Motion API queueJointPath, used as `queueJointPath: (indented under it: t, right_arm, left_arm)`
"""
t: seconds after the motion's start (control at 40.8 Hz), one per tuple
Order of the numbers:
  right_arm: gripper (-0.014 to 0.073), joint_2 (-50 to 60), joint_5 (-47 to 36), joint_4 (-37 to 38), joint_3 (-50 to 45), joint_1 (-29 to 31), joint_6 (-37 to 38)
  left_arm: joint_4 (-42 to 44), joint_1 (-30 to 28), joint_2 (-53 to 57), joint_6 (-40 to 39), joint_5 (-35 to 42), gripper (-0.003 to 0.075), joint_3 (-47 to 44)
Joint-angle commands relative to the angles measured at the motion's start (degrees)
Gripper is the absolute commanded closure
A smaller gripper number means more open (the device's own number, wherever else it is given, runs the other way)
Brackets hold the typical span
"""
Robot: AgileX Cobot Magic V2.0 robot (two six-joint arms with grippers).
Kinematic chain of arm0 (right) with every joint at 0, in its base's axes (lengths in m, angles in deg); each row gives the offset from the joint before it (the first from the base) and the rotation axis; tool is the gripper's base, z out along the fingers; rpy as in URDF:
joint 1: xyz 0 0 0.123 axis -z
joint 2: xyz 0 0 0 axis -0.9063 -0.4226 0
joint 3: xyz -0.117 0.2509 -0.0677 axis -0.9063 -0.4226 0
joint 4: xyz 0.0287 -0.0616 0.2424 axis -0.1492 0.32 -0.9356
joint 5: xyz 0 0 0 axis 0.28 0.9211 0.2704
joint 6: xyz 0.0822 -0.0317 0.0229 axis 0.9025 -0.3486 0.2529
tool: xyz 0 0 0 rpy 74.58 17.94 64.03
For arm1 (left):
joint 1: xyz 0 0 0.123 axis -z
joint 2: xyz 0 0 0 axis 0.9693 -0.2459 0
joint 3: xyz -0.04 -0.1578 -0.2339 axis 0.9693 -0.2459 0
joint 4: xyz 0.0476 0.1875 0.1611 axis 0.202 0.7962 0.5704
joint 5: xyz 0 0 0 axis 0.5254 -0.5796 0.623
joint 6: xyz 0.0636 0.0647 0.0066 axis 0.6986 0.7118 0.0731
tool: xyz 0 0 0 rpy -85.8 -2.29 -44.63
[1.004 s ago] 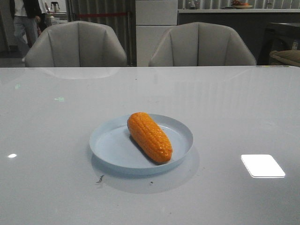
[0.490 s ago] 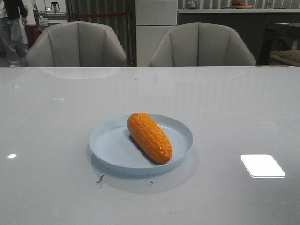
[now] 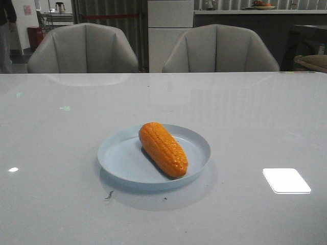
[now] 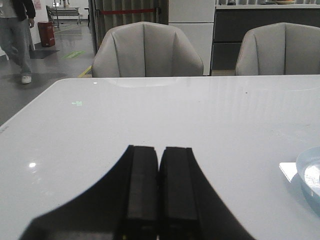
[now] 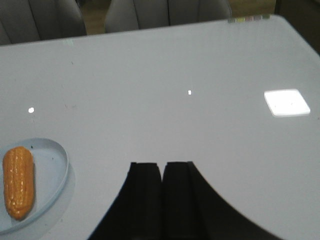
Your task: Place corn on plate with both arms
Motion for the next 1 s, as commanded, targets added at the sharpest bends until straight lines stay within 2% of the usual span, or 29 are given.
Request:
queueJointPath:
  t: [0.0,0.147,0.318,0.392,0.465,0.98]
  right_arm:
    - [0.0557,4.9,-12.6,-2.6,-4.2,0.3,-3.4]
    - [0.0557,11.3,-20.6,-3.9,-14.2,0.3,-5.4]
    - [0.0557,19.0,-21.5,-2.7,-24.9,0.3,-5.1]
    - [0.0557,18.6,-15.5,-2.3,-24.7,0.3,-5.0]
    - [0.0557,19.1,-14.2,-2.3,-25.0,0.3,-5.0]
    - [0.0557,19.0,-16.2,-2.3,-25.0,0.3,-5.0]
  left_arm:
    - [-0.1,0.5,0.9,-0.1,5.3,0.0631,-0.2]
    - [-0.1,0.5,0.9,-0.1,5.4,0.0631,-0.2]
    - [-0.1,0.5,0.9,-0.1,5.4,0.0631,-0.2]
    - [-0.1,0.5,0.9,-0.1,5.4,0.0631,-0.2]
    - [-0.1,0.5,0.9,-0.1,5.4,0.0631,-0.2]
    - [-0.1,0.5,0.8,-0.1,5.4,0.0631,-0.2]
